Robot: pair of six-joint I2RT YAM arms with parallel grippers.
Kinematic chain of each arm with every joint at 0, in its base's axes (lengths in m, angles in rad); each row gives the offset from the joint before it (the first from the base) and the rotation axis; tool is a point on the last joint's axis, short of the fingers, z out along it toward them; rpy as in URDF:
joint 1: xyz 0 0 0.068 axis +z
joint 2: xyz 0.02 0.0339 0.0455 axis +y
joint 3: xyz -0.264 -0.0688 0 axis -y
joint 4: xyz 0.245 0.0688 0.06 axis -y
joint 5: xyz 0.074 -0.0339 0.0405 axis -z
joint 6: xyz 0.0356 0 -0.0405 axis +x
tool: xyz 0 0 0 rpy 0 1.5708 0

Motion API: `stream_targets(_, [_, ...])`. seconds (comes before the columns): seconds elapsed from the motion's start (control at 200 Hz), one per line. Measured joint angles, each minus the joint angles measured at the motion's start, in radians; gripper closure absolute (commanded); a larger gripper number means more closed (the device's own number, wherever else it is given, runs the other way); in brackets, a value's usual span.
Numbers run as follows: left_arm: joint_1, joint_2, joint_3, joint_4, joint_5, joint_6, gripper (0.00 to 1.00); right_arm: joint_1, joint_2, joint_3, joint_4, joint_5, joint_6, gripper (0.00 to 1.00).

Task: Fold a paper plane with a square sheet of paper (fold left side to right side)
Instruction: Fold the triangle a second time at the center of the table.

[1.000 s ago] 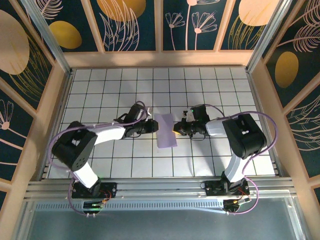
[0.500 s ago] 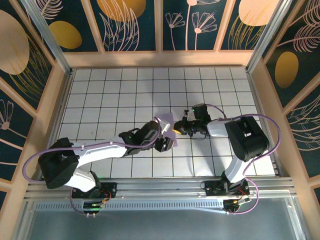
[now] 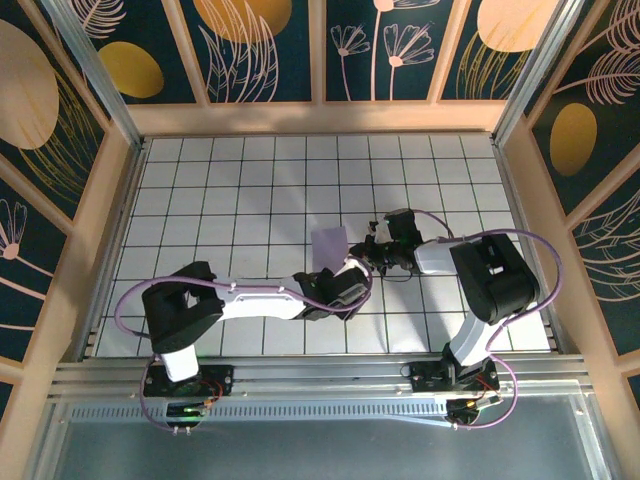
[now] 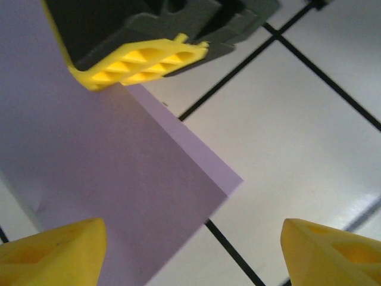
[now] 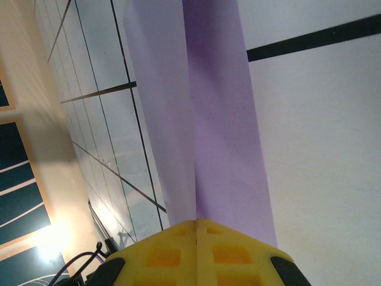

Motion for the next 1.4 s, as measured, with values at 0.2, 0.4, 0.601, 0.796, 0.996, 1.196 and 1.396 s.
stream_targets(0.2, [0.000,0.054,0.049,-0.031,-0.077,0.017,0.30,0.000,-0.002,-0.007,0.001,0.000,0.000,1.00])
stream_targets(0.4, [0.000,0.068,0.073,-0.041,-0.110,0.035,0.58,0.000,-0.002,-0.016,0.000,0.000,0.000,1.00])
stream_targets(0.601, [0.000,0.068,0.076,-0.041,-0.113,0.034,0.78,0.000,-0.002,-0.016,-0.001,0.001,0.000,1.00])
stream_targets(0.796, [0.000,0.067,0.075,-0.039,-0.110,0.029,0.90,0.000,-0.002,-0.016,-0.001,0.005,-0.004,1.00])
stream_targets(0.996, [0.000,0.054,0.058,-0.026,-0.087,0.027,0.99,-0.004,-0.018,-0.012,-0.019,0.006,-0.013,0.85])
stream_targets(1.196, [0.037,-0.010,0.008,0.006,-0.002,0.011,1.00,-0.053,-0.108,0.003,-0.047,0.034,-0.037,0.69])
stream_targets(1.396, [0.137,-0.092,-0.056,0.071,0.168,-0.005,1.00,-0.123,-0.243,-0.002,-0.130,0.088,-0.112,0.70])
